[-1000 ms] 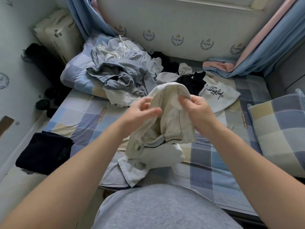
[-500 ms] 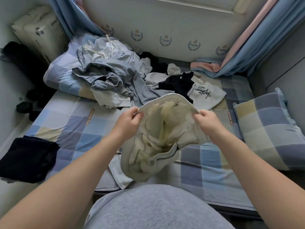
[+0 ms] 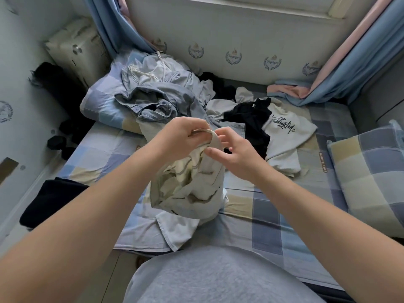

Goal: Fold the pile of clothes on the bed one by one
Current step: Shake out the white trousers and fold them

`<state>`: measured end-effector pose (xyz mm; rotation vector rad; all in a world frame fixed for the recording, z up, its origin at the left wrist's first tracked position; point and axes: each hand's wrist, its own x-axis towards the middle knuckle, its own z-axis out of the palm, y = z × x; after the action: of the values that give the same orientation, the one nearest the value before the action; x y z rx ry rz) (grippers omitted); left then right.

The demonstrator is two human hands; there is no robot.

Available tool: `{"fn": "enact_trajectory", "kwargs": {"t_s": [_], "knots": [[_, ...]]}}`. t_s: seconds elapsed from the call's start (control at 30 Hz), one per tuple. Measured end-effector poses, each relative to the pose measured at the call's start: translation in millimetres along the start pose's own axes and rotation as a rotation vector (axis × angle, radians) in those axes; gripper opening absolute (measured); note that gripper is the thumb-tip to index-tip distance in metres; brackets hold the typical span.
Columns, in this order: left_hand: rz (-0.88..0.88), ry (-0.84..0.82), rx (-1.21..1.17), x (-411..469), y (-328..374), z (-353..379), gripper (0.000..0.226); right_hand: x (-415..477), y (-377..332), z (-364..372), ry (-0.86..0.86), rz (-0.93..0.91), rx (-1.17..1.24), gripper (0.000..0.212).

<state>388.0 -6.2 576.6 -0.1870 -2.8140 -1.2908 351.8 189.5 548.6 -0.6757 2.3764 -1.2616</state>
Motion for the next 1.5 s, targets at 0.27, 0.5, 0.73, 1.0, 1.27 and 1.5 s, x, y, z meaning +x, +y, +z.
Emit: {"fn": "enact_trajectory", "kwargs": {"t_s": [0.27, 0.5, 0.73, 1.0, 1.27, 1.5], "knots": [[-0.023, 0.029, -0.067, -0.3, -9.8, -3.1, 0.023, 11.2, -19.8, 6.2, 0.104, -0.06, -0.167, 0.02], [-0.119, -0.031, 0.001, -11.1, -42.1, 39.0, 0.037, 9.9, -20.4, -10.6, 0.1, -0.065, 0.011, 0.016], [-0.28, 0.271, 0.142, -11.0, -69.7, 69.7, 0.029, 6.7, -10.3, -47.1, 0.228, -0.147, 0.227, 0.025], [-0.308, 0.33, 0.479, -3.6, -87.7, 61.7, 0.025, 2.4, 35.6, -73.7, 0.266, -0.15, 0.038, 0.018], [-0.487, 0.272, 0.568, -31.5, -134.2, 40.2, 0.021, -21.4, 81.2, -95.0, 0.319, -0.09, -0.369, 0.025], [-0.627, 0.191, 0.675, -67.6, -171.6, 31.4, 0.014, -37.1, 111.1, -101.6, 0.431, 0.055, -0.52, 0.025]]}}
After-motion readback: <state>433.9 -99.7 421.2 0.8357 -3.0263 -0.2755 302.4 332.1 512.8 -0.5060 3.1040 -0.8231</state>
